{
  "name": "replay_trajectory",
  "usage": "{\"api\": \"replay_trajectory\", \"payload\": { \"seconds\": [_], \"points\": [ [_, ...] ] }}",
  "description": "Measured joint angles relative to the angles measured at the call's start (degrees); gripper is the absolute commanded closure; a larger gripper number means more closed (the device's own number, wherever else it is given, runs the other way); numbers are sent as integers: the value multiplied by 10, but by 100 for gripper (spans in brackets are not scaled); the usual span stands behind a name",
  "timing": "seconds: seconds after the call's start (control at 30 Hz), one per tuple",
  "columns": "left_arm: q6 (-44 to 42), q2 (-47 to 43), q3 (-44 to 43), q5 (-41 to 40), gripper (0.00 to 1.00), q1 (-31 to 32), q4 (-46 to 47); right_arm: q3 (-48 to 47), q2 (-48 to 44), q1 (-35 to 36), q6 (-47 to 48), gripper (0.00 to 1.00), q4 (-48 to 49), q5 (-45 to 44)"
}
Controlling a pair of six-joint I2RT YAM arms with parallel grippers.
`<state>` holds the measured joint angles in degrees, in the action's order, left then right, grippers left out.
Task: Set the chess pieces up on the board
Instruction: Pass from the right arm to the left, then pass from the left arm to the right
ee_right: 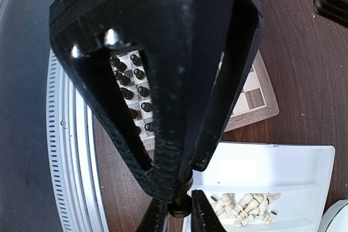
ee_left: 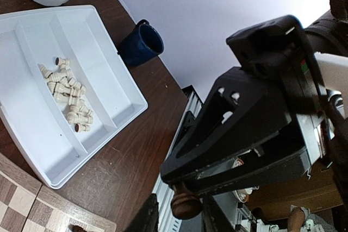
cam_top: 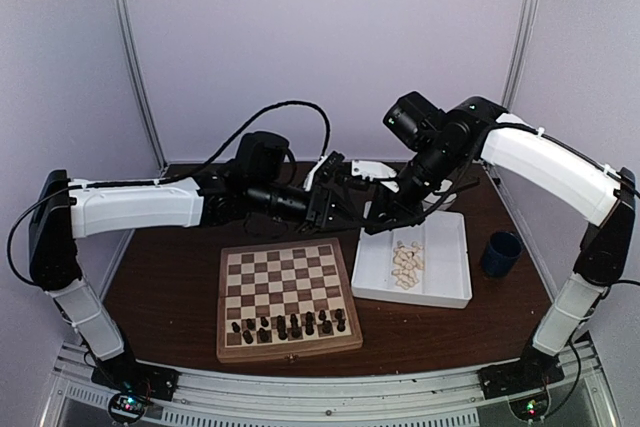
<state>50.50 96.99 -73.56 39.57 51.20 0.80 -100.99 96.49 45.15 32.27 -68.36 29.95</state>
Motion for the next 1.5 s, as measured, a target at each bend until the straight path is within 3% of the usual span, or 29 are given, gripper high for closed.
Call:
{"api": "replay_trajectory", "payload": {
  "seconds": [0.27,0.43,0.57,0.73,0.9,1.03,1.17,1.3,1.5],
  "points": [
    [7,7,0,17,87,0,17,0,0,0,-7,82,-5,-4],
    [9,8,0,18,88,-1,27,-2,0,-2,-13,67,-6,1],
    [17,2,16,12,88,-6,62,-7,-4,-43,-30,49,-4,77],
    [18,-19,46,-18,88,-19,113,30,-33,-180,-111,43,49,233],
    [16,-38,64,-50,88,-21,178,142,-54,-219,-290,43,214,387],
    [18,-39,69,-62,88,-21,225,257,-46,-214,-530,44,466,473],
    [29,-37,77,-64,89,-21,265,285,-27,-213,-705,47,645,509],
    [41,-28,79,-64,88,-21,294,285,-27,-209,-781,51,738,528],
    [50,-21,81,-66,89,-21,314,285,-27,-195,-812,55,767,541]
  ]
}}
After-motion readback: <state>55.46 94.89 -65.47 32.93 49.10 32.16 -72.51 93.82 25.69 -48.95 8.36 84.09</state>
